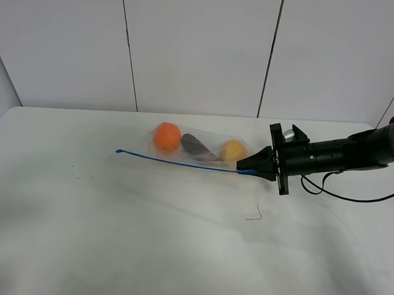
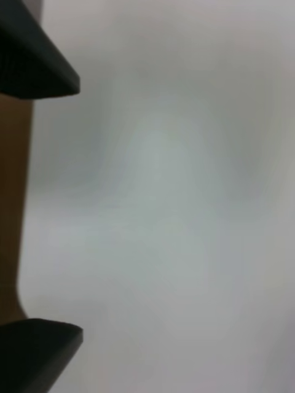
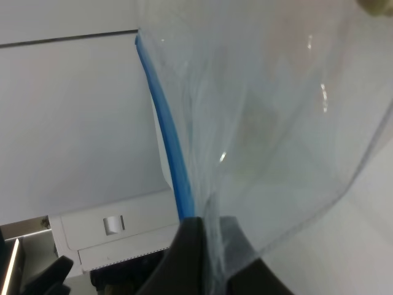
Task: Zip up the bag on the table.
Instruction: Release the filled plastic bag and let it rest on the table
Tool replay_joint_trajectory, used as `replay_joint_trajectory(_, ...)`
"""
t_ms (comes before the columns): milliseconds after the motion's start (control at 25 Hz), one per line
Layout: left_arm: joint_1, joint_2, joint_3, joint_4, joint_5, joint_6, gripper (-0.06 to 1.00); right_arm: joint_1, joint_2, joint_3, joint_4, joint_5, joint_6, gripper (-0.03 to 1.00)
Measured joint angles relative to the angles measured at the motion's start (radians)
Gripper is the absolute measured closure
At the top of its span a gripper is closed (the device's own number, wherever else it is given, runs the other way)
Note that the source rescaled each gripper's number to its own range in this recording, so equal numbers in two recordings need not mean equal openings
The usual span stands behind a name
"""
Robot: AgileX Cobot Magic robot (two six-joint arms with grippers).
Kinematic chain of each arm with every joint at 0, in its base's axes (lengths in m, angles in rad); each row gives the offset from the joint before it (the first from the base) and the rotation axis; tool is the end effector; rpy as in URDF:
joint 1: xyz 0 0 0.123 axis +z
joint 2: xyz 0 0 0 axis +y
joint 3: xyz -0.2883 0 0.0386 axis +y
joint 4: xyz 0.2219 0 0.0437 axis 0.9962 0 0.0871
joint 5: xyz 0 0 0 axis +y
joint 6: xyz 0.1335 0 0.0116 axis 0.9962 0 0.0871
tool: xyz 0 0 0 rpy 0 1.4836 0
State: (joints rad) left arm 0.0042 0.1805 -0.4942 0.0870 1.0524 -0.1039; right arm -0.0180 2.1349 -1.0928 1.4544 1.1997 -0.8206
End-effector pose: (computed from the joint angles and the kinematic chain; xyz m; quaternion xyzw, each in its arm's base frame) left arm 0.0272 0.0102 0.2419 -0.0458 0.8942 0.0213 0.4448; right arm 0.3548 0.1177 0.1284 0.0972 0.8184 0.5661 0.0170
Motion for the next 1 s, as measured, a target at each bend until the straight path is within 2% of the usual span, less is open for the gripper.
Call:
replay_joint_trajectory(240, 0.0, -0.178, 0.0, 0.0, 0.0, 0.0, -0.05, 0.0, 0.0, 0.0, 0.0, 0.0, 0.0, 0.97)
replay_joint_trajectory(800, 0.0, -0.182, 0.0, -0.003, 0.0, 0.015, -0.05, 0.0, 0.0, 0.0, -0.002, 0.0, 0.0, 0.96)
replay_joint_trajectory(880, 0.0, -0.182, 0.0, -0.004, 0.0, 0.015, -0.05, 0.0, 0.0, 0.0, -0.012, 0.0, 0.0, 0.89)
replay_joint_trajectory(920, 0.0, -0.182, 0.0, -0.004, 0.0, 0.015, -0.05, 0.0, 0.0, 0.0, -0.024, 0.002, 0.0, 0.78)
replay_joint_trajectory(1000, 0.0, -0.182, 0.0, -0.004, 0.0, 0.015, -0.05, 0.0, -0.004, 0.0, -0.052, 0.002, 0.004, 0.46)
